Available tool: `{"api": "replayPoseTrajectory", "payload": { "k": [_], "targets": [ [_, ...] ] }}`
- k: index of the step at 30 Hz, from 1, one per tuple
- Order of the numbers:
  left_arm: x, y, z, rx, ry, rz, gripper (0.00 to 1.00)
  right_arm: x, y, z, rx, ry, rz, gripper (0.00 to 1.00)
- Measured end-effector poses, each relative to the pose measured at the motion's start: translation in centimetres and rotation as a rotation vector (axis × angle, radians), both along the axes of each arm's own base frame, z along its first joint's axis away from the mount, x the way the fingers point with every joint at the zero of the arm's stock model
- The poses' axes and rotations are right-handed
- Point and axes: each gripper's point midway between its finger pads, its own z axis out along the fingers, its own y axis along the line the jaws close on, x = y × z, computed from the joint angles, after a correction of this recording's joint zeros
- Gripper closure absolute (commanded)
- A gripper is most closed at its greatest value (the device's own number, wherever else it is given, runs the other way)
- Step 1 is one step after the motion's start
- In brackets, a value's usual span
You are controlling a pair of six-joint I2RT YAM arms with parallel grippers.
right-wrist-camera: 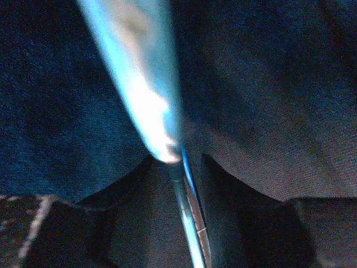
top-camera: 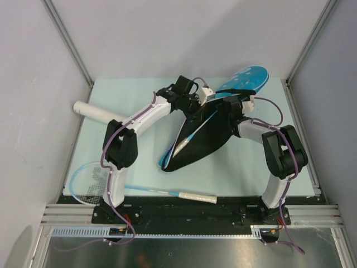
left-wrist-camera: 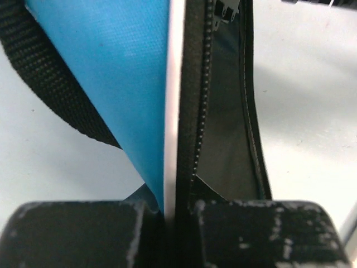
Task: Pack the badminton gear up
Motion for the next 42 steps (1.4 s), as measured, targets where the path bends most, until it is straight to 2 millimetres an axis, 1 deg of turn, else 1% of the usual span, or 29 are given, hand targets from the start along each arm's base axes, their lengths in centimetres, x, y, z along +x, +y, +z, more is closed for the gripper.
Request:
{"api": "replayPoseTrajectory", "payload": {
  "k": [2,5,7,8,10,11,12,13,15,16,17,19,20,22,23,25,26,28,29,31,33,35,38,39,42],
  "targets": [
    [0.2,0.1,0.3,-0.012,0.036,0.021,1.0,-0.3,-0.3,-0.5,-0.056,0.02,0.023,0.46],
    [0.9,0.0,0.3,-0.03,0.061,0.042,1.0,-1.3,-0.2,-2.1,-0.154,0.08,0.093,0.4],
    [1.4,0.2,0.0,-0.038,0.087,0.058,1.0,-2.2,0.2,-2.9,-0.197,0.116,0.166,0.31],
    [1.7,0.4,-0.2,-0.04,0.098,0.067,1.0,-2.6,0.4,-3.1,-0.217,0.133,0.198,0.23],
    [2.2,1.0,-0.8,-0.046,0.125,0.085,1.0,-4.0,0.7,-3.4,-0.263,0.172,0.278,0.18],
    [2.4,1.3,-1.2,-0.046,0.139,0.096,1.0,-4.8,0.8,-3.2,-0.294,0.187,0.32,0.17],
    [2.7,1.7,-1.5,-0.044,0.152,0.108,1.0,-5.7,1.1,-2.8,-0.33,0.193,0.377,0.14],
    [3.0,2.1,-1.8,-0.042,0.16,0.119,1.0,-6.6,1.4,-2.0,-0.363,0.186,0.437,0.12],
    [3.3,2.6,-2.2,-0.039,0.174,0.138,1.0,-8.4,2.2,-0.1,-0.437,0.155,0.55,0.1],
    [3.5,2.8,-2.3,-0.039,0.18,0.148,1.0,-9.5,2.7,1.1,-0.504,0.126,0.619,0.1],
    [3.7,3.0,-2.3,-0.039,0.181,0.157,1.0,-10.8,3.5,2.3,-0.57,0.089,0.691,0.1],
    [4.2,3.2,-2.3,-0.042,0.185,0.176,1.0,-13.9,6.1,4.4,-0.695,-0.005,0.867,0.09],
    [4.4,3.2,-2.2,-0.046,0.186,0.185,1.0,-15.9,8.1,5.0,-0.752,-0.06,0.976,0.09],
    [4.8,3.2,-1.9,-0.055,0.184,0.196,1.0,-20.2,12.0,5.3,-0.856,-0.173,1.2,0.09],
    [4.9,3.2,-1.8,-0.058,0.186,0.201,1.0,-21.9,13.3,4.9,-0.892,-0.216,1.283,0.08],
    [5.0,3.4,-1.8,-0.06,0.188,0.206,1.0,-26.7,15.9,3.0,-0.968,-0.317,1.49,0.08],
    [5.1,3.5,-1.8,-0.06,0.188,0.208,1.0,-28.9,16.6,1.8,-0.996,-0.352,1.588,0.08],
    [5.2,3.7,-1.9,-0.059,0.19,0.21,1.0,-32.1,17.5,0.1,-1.031,-0.405,1.734,0.1],
    [5.2,3.7,-1.9,-0.06,0.189,0.21,1.0,-32.8,17.8,-0.3,-1.041,-0.425,1.772,0.12],
    [5.1,3.9,-2.1,-0.063,0.197,0.208,1.0,-33.5,19.1,-0.8,-1.059,-0.473,1.826,0.16],
    [4.8,4.4,-2.3,-0.063,0.211,0.207,1.0,-34.0,21.0,-1.5,-1.063,-0.514,1.873,0.23],
    [4.8,4.9,-2.4,-0.065,0.223,0.209,1.0,-34.6,23.2,-2.6,-1.066,-0.552,1.916,0.3],
    [5.0,5.6,-2.4,-0.071,0.233,0.217,1.0,-35.8,26.3,-4.7,-1.073,-0.568,1.992,0.32],
    [5.1,5.8,-2.4,-0.072,0.233,0.22,1.0,-36.4,27.7,-5.4,-1.076,-0.582,2.017,0.32],
    [5.4,6.3,-2.4,-0.072,0.231,0.226,1.0,-37.3,30.5,-6.4,-1.073,-0.625,2.038,0.35]
  ]
}}
